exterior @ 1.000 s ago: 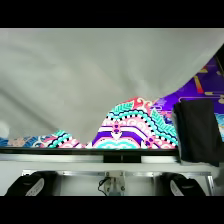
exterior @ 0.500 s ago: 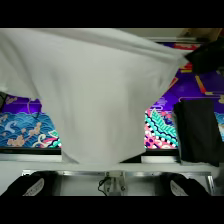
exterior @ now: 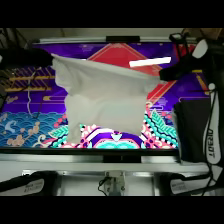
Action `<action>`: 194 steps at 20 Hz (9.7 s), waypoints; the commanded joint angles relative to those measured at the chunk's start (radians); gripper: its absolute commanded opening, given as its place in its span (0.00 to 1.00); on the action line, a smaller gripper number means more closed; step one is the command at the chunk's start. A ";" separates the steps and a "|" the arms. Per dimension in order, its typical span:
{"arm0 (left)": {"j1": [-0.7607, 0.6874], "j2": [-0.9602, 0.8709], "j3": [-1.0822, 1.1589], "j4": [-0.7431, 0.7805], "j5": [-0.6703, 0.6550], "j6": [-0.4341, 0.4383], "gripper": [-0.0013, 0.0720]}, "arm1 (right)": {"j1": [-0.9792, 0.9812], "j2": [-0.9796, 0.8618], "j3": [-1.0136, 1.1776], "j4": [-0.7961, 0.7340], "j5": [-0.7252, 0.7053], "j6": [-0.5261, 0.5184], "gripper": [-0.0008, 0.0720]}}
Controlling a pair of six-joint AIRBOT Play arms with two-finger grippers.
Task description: Fold the shirts.
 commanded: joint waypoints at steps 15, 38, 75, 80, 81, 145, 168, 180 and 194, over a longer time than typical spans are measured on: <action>0.166 -0.180 -0.330 -0.031 -0.536 -0.122 0.86 | -0.027 0.061 -0.375 0.114 0.189 0.166 0.79; 0.076 -0.019 -0.671 -0.283 -0.209 -0.012 0.07 | 0.077 0.103 -0.920 0.495 -0.207 0.162 0.13; 0.087 0.364 -0.334 0.214 0.050 -0.162 0.07 | -0.098 0.179 -0.153 0.091 -0.032 -0.015 0.10; 0.064 0.133 -0.360 0.042 0.256 -0.162 0.07 | -0.098 0.083 -0.153 -0.006 -0.249 0.176 0.10; 0.056 0.092 -0.360 0.008 0.277 -0.163 0.07 | -0.098 0.081 -0.153 -0.013 -0.280 0.210 0.10; 0.332 0.377 -0.910 -0.253 -0.150 -0.011 0.07 | 0.090 0.281 -0.928 0.370 -0.201 0.251 0.10; 0.331 0.727 0.428 0.035 -0.330 -0.214 0.07 | 0.090 0.900 0.153 -0.300 0.119 0.222 0.10; 0.241 0.318 -0.370 -0.012 -0.189 -0.154 0.07 | 0.090 0.256 -0.261 -0.166 -0.161 0.237 0.10; 0.087 -0.279 -0.178 -0.208 0.226 -0.192 0.07 | 0.002 -0.170 -0.200 -0.026 -0.538 0.403 0.10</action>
